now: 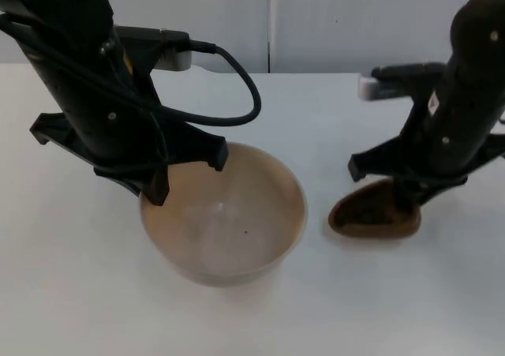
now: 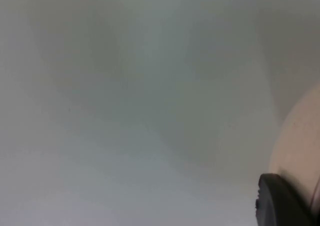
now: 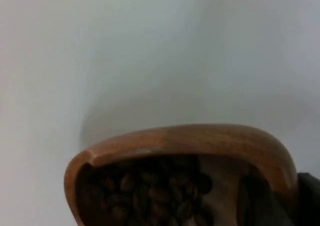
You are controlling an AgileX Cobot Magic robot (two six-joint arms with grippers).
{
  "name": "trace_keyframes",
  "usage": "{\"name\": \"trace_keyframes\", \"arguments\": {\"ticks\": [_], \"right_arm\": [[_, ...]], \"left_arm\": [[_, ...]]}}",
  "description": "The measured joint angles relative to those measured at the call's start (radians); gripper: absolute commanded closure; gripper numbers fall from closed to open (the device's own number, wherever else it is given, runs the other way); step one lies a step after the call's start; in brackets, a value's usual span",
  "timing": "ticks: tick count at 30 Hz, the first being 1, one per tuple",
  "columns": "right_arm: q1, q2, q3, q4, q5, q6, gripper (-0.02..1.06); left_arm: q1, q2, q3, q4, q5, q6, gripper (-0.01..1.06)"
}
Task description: Pick up the bowl with the left hand and pour the coffee beans from the cup into the bowl with the right hand.
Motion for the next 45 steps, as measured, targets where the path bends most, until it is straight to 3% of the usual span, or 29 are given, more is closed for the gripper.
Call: {"name": "trace_keyframes", "arguments": {"ticks": [14, 18, 21, 27, 39, 45], "right_arm": [[-0.022, -0.204, 0.002, -0.011, 0.103, -0.027, 1.04], [-0.065, -0.258, 0.002, 0.036, 0.153, -0.086, 1.04], [-0.124, -0.319, 0.002, 0.125, 0.220, -0.189, 1.04], [-0.164, -0.387, 0.002, 0.149, 0.306, -0.262, 1.04], [-0.161, -0.396, 0.002, 0.212, 0.338, -0.279, 1.04], [-0.106, -0.396, 0.002, 0.218, 0.336, -0.268, 1.04]], "left_arm": [[0.000, 0.000, 0.000, 0.000, -0.001, 0.000, 1.05], [0.000, 0.000, 0.000, 0.000, -0.001, 0.000, 1.05], [0.000, 0.000, 0.000, 0.000, -0.001, 0.000, 1.05], [0.000, 0.000, 0.000, 0.000, -0.001, 0.000, 1.05], [0.000, 0.000, 0.000, -0.004, 0.003, 0.000, 1.05], [0.000, 0.000, 0.000, -0.020, 0.003, 0.000, 1.05]]}}
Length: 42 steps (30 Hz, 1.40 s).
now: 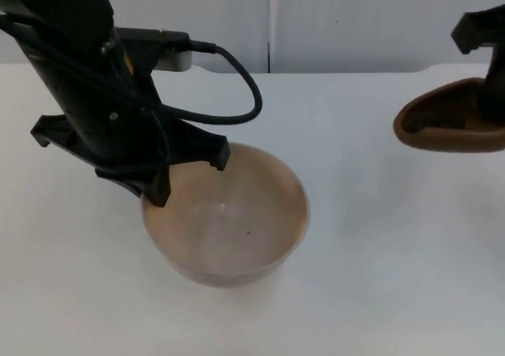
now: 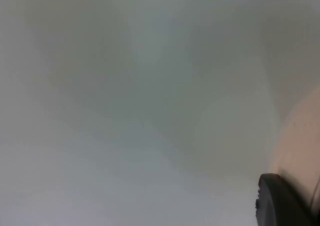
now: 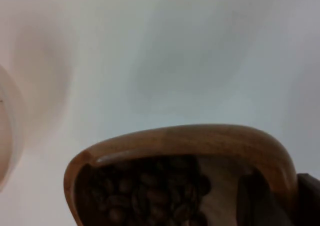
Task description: Pick up the bowl with the left hand and pour the coffee beans from the cup into the bowl with the right hand.
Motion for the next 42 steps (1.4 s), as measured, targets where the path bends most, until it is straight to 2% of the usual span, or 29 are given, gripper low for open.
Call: {"name": "trace_keyframes", "arguments": {"ticks": [5, 11, 16, 20, 27, 32, 38, 42], "right_arm": [[0.038, 0.000, -0.063, -0.002, 0.016, 0.009, 1.04], [0.084, 0.000, -0.166, -0.047, 0.097, 0.028, 1.04], [0.099, 0.000, -0.171, -0.072, 0.121, 0.036, 1.04], [0.113, -0.002, -0.171, -0.083, 0.152, 0.041, 1.04], [0.173, -0.002, -0.171, -0.130, 0.181, 0.057, 1.04], [0.276, -0.002, -0.171, -0.267, 0.204, 0.152, 1.04], [0.346, -0.002, -0.171, -0.343, 0.210, 0.208, 1.04], [0.409, -0.002, -0.171, -0.466, 0.224, 0.283, 1.04]], "left_arm": [[0.000, 0.000, 0.000, -0.028, 0.000, 0.000, 1.05], [-0.011, 0.000, 0.000, -0.084, -0.009, 0.000, 1.05], [-0.046, 0.000, 0.000, -0.092, -0.023, 0.000, 1.05], [-0.110, 0.002, 0.000, -0.100, -0.029, 0.000, 1.05], [-0.121, 0.014, 0.000, -0.105, -0.031, 0.000, 1.05], [-0.121, 0.014, 0.000, -0.105, -0.031, 0.000, 1.05], [-0.121, 0.014, 0.000, -0.105, -0.031, 0.000, 1.05], [-0.121, 0.014, 0.000, -0.105, -0.031, 0.000, 1.05]]}}
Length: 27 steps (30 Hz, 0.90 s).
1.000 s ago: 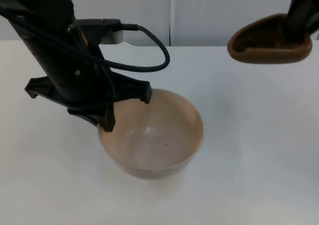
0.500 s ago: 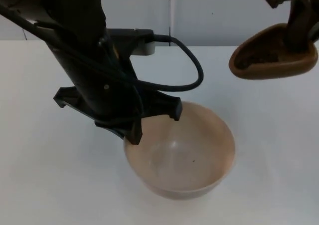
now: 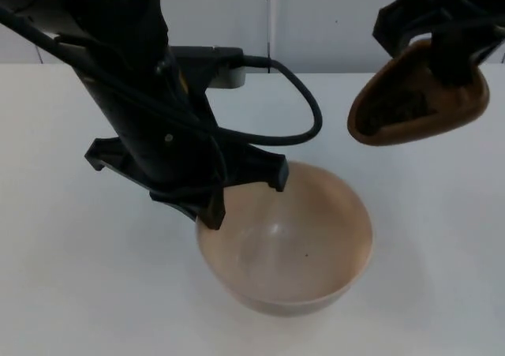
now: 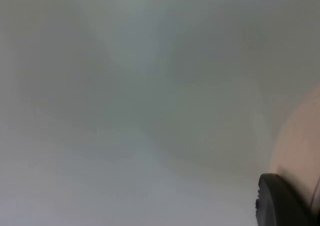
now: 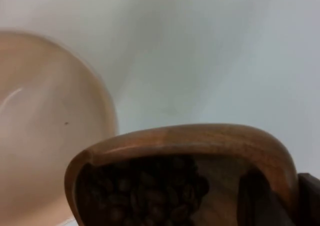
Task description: Pick up the bowl with the left hand and pour the coffee beans from the cup into the bowl with the right hand.
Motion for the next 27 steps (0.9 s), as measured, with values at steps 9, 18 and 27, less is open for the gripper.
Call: {"name": "trace_keyframes", "arguments": {"ticks": [9, 18, 27], "right_arm": [[0.098, 0.000, 0.000, -0.180, 0.006, 0.106, 1.04], [0.157, 0.000, 0.000, -0.295, 0.007, 0.149, 1.04], [0.180, 0.000, 0.000, -0.337, 0.007, 0.112, 1.04]], "left_arm": [[0.000, 0.000, 0.000, 0.000, 0.002, 0.000, 1.05], [0.000, 0.000, 0.000, 0.000, 0.002, 0.000, 1.05], [0.000, 0.000, 0.000, 0.000, 0.002, 0.000, 1.05]]}}
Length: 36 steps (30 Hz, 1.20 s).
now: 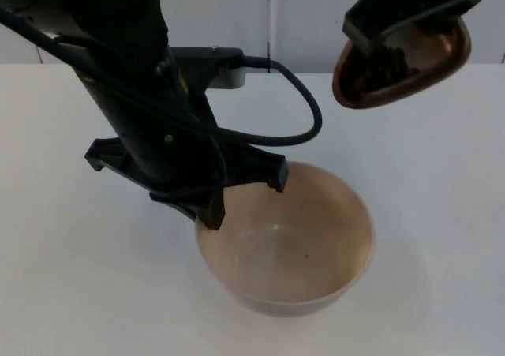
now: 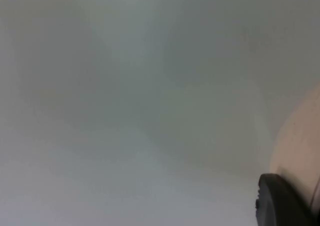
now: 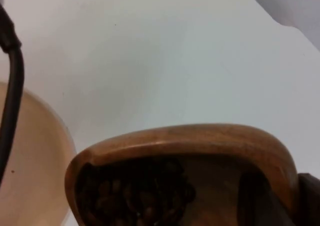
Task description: Pick up the bowl with the left hand and pour the coffee beans from the cup into the bowl with the right hand.
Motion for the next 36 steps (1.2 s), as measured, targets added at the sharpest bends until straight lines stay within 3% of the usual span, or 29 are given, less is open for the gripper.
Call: {"name": "trace_keyframes", "arguments": {"ticks": [17, 30, 36], "right_arm": [[0.002, 0.084, -0.017, -0.012, -0.004, -0.077, 1.04], [0.033, 0.114, -0.094, -0.053, 0.023, -0.245, 1.04], [0.071, 0.147, -0.094, -0.103, 0.037, -0.264, 1.04]], "left_arm": [[0.000, 0.000, 0.000, 0.000, 0.000, 0.000, 1.05], [0.000, 0.000, 0.000, 0.000, -0.002, 0.000, 1.05], [0.000, 0.000, 0.000, 0.000, -0.002, 0.000, 1.05]]}}
